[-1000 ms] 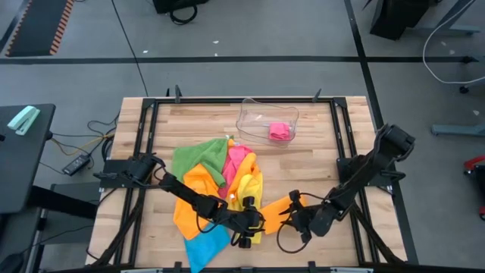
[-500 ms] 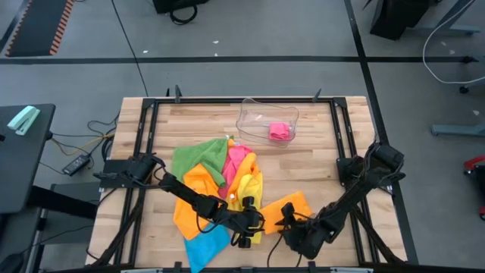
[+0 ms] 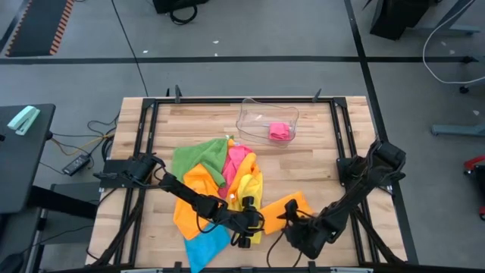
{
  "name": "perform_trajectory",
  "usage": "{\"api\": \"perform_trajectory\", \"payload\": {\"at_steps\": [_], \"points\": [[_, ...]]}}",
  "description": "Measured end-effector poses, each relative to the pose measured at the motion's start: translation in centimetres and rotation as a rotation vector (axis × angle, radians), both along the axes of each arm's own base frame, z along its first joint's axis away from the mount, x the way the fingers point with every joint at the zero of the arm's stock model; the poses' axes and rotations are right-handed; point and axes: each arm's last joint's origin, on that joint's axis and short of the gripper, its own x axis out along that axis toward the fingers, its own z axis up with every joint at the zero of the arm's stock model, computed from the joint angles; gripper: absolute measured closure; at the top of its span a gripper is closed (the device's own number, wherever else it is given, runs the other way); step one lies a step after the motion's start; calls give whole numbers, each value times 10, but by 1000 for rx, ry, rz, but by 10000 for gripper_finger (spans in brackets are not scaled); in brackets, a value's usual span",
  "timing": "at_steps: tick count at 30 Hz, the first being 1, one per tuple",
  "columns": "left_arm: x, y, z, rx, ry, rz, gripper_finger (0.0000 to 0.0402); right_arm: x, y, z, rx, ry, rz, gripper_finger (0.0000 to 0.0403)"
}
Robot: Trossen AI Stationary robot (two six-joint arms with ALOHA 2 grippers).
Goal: Fold microfiber towels
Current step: Fold the right orange microfiber cloth
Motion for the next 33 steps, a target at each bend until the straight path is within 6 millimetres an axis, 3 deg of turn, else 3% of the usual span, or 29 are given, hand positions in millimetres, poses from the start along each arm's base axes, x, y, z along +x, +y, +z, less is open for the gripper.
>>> {"api": "perform_trajectory", "payload": {"at_steps": [8, 13, 17, 20, 25, 33], "points": [[0, 0, 0, 1, 1, 0, 239, -7, 5, 8, 51, -21, -6, 159], [0, 1, 8, 18, -25, 22, 240, 1, 8, -10, -22, -6, 58, 159], [-6, -5, 28, 76, -83, 45, 243, 5, 0, -23, -110, 32, 46, 159], [-11, -13, 31, 112, -85, 31, 247, 5, -8, -25, -139, 69, -2, 160], [-15, -18, 30, 141, -81, 23, 256, -7, -16, -24, -169, 152, -89, 160], [-15, -16, 29, 149, -72, 31, 271, -39, -33, -23, -374, 323, -171, 160]]}}
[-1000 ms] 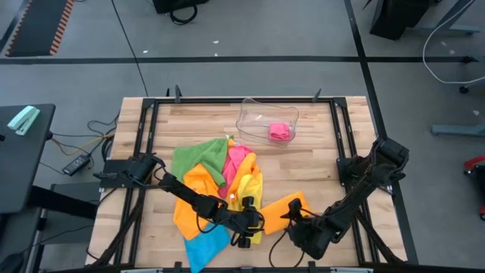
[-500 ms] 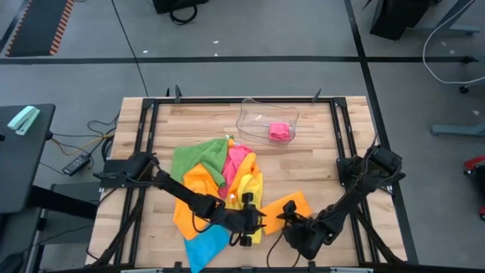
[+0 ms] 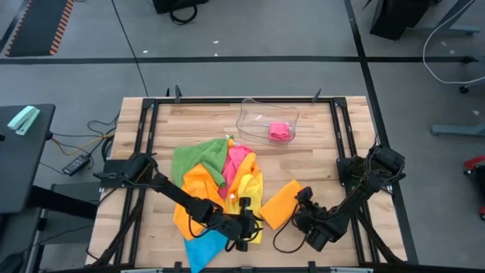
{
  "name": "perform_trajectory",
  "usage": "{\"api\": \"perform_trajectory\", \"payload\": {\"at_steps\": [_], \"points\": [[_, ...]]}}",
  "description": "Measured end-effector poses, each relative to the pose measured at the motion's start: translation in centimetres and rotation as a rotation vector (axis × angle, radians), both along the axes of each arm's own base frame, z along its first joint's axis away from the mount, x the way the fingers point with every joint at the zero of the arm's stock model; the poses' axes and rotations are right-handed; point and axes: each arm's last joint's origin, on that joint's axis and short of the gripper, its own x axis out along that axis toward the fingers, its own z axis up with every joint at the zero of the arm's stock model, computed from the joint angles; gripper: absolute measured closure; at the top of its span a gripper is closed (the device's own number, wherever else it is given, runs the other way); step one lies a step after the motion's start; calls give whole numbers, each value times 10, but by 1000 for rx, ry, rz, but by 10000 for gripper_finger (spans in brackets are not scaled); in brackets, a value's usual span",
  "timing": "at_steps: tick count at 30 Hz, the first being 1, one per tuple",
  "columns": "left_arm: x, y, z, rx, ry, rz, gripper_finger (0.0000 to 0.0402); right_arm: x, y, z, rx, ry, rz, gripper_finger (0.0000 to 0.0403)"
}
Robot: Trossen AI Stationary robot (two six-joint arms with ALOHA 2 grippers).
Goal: Fold microfiber towels
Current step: Fold the right orange microfiber cloth
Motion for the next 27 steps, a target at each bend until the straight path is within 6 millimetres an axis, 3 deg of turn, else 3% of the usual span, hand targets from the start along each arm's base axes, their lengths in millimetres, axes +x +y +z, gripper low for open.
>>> {"api": "perform_trajectory", "payload": {"at_steps": [7, 15, 19, 23, 27], "points": [[0, 1, 0, 0, 0, -1, 275, -5, 2, 7, 28, -10, -48, 160], [-2, -4, 0, 166, -4, -88, 262, 18, 32, 14, 249, -250, 34, 160], [-2, -3, 0, 185, -9, -52, 258, 29, 44, 18, 257, -374, 147, 160], [-3, -1, -2, 202, 3, -29, 261, 37, 50, 13, 201, -410, 246, 160], [-3, -1, -2, 212, 8, -19, 267, 51, 56, -5, 182, -439, 296, 160]]}}
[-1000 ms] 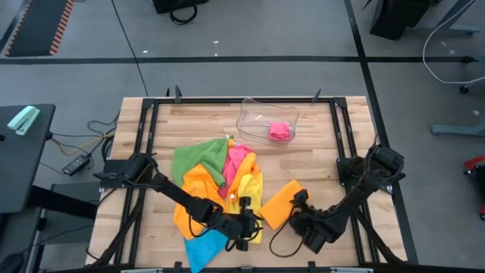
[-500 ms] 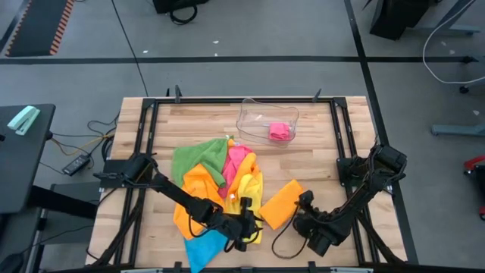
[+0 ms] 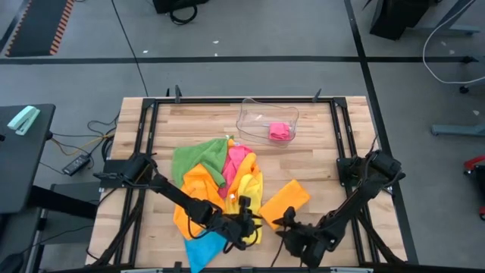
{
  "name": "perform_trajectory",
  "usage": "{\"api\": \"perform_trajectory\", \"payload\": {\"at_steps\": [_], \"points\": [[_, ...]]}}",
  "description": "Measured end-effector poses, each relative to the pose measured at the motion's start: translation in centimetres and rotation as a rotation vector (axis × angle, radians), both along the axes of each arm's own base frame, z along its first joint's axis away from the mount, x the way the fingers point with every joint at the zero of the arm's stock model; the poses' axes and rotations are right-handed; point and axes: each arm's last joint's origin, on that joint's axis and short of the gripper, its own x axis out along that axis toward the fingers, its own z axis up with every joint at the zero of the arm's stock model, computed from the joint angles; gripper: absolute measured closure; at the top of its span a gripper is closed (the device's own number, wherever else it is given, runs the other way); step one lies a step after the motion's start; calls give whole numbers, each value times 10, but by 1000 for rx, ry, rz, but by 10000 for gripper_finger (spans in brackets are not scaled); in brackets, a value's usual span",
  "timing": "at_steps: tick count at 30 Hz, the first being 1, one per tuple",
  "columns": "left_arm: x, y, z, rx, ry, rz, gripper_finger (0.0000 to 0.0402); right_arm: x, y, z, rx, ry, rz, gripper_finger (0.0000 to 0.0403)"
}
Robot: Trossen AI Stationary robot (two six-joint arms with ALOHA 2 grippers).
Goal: Fold microfiber towels
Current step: Fold the right orange microfiber cloth
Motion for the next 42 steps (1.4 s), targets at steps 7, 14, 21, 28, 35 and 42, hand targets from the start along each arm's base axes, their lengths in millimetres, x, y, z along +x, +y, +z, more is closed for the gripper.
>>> {"api": "perform_trajectory", "payload": {"at_steps": [7, 14, 21, 28, 35, 42], "points": [[-1, -1, -1, 5, 13, 0, 265, 12, 1, -13, -23, -73, -22, 160], [-2, -1, -2, 5, 15, -1, 271, 14, -2, -23, -19, -44, -47, 160], [-1, -1, -2, -10, 14, 7, 265, 8, -8, -17, 52, 16, -99, 160], [-1, -1, -1, -15, 7, 7, 264, 4, 0, 19, 196, -52, -96, 160], [-1, -1, -1, -37, 4, 18, 267, 28, -4, 46, 335, 9, -92, 160], [-1, 0, -1, -38, 5, 21, 256, 58, 0, 52, 276, 146, -147, 160]]}}
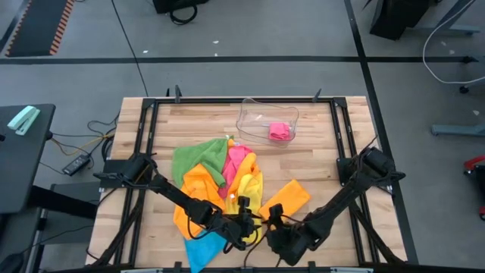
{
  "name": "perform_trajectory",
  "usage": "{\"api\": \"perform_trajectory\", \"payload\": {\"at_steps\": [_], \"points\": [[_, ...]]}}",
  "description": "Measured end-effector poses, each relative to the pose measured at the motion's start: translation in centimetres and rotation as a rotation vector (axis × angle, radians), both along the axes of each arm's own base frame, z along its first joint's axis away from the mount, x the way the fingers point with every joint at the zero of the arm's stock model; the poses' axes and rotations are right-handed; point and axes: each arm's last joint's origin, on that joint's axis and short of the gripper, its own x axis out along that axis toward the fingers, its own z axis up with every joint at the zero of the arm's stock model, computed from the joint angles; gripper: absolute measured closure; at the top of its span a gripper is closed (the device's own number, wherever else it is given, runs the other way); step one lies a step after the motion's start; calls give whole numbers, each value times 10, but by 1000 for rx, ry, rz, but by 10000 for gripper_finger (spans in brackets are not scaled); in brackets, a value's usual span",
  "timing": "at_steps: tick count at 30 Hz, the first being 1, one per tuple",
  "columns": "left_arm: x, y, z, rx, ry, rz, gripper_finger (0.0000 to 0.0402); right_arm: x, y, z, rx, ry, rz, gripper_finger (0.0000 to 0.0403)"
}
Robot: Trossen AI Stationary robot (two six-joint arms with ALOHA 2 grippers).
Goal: Fold microfiber towels
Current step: Fold the right orange microfiber cloth
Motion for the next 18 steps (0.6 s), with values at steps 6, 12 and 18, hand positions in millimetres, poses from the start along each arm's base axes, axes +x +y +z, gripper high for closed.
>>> {"api": "perform_trajectory", "payload": {"at_steps": [6, 12, 18], "points": [[-2, 1, -3, 1, 35, 23, 254, 6, 6, -23, -99, 62, -84, 160], [-15, 2, 5, 39, 121, 42, 264, -1, 8, -35, -146, 66, -121, 160], [-33, 6, 35, -2, 155, 105, 274, -1, 1, -41, -159, 99, -176, 160]]}}
